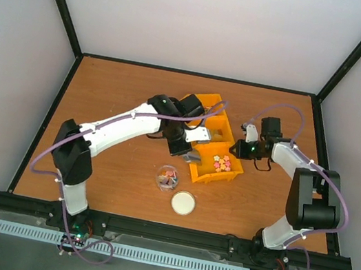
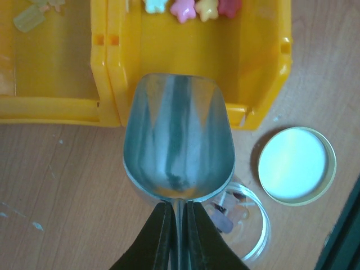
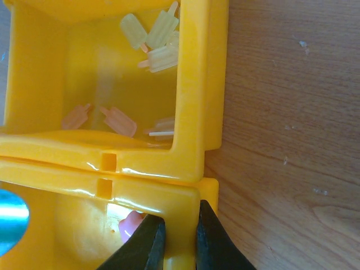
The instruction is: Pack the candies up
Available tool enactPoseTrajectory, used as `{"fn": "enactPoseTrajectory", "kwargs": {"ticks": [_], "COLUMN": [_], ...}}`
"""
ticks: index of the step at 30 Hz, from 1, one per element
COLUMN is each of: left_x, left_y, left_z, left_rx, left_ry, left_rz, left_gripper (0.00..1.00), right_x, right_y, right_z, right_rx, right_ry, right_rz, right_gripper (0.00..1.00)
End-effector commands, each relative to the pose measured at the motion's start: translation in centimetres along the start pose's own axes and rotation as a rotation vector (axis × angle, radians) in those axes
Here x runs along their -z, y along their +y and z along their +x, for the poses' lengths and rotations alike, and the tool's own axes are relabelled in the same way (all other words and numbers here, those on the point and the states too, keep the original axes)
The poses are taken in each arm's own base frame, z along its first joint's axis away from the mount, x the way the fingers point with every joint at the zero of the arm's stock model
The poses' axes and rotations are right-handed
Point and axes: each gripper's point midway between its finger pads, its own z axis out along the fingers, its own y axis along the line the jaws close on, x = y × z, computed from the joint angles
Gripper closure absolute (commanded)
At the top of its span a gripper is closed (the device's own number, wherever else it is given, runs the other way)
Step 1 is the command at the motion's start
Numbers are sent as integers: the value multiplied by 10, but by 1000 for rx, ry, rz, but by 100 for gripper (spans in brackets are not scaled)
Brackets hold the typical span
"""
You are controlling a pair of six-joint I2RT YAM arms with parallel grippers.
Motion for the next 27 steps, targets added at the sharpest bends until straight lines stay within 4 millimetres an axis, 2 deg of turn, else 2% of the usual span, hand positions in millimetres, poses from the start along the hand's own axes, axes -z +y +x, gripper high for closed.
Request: {"fn": "enactPoseTrajectory", "kwargs": {"ticks": [1, 7, 16, 21, 27], "left_x": [-2, -24, -64, -91, -120], "left_y": [9, 7, 18, 18, 24], "left_z": [-24, -32, -29, -34, -50], "left_rx": [54, 63, 100, 86, 61], "left_ry": [-22, 32, 116, 97, 49], "left_rz": [-35, -28, -34, -10, -1], "left_gripper": [99, 99, 99, 99, 99], "right_x": [3, 10, 4, 2, -2], "right_y": [0, 1, 4, 9, 11], "right_z": [-17, -21, -18, -16, -14], "right_rx": [16, 21, 5, 7, 5], "right_ry": [-78, -130, -125, -119, -108], "right_rz": [39, 82, 40, 7, -20], "right_gripper": [97, 97, 97, 97, 97]}}
